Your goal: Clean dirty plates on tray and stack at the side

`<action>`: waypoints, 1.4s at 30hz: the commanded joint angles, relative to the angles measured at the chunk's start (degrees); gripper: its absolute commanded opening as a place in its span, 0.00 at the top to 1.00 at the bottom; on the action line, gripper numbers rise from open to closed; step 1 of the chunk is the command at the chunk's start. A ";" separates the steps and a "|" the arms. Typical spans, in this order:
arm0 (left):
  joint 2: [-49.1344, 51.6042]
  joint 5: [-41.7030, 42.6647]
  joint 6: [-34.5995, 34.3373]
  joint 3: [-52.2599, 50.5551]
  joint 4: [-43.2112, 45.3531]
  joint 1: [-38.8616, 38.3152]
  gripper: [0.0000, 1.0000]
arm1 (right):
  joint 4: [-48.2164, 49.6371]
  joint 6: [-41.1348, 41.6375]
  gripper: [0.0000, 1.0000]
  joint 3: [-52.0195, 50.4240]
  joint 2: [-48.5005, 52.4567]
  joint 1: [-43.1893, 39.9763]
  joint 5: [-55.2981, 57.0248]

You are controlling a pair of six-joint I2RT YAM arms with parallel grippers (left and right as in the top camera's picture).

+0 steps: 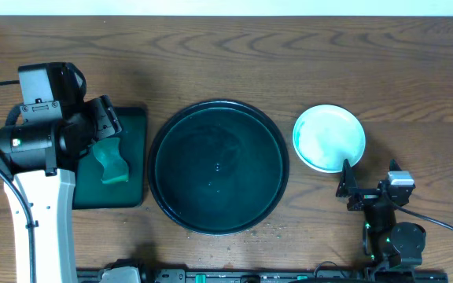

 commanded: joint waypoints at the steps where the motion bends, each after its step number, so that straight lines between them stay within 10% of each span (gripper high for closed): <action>1: -0.31 -0.44 -0.28 -0.94 0.61 0.07 0.27 | 0.20 -0.57 0.01 -0.35 -0.52 -0.48 -0.24; 20: -49.03 -0.48 6.29 -58.21 52.30 -4.50 0.27 | 0.20 -0.57 0.01 -0.35 -0.52 -0.50 -0.24; 32: -71.25 -0.96 14.84 -82.18 65.26 -7.91 0.27 | 0.20 -0.57 0.01 -0.35 -0.52 -0.50 -0.24; 42: -72.37 -1.55 14.99 -82.64 58.42 -7.96 0.27 | 0.20 -0.57 0.01 -0.35 -0.52 -0.48 -0.24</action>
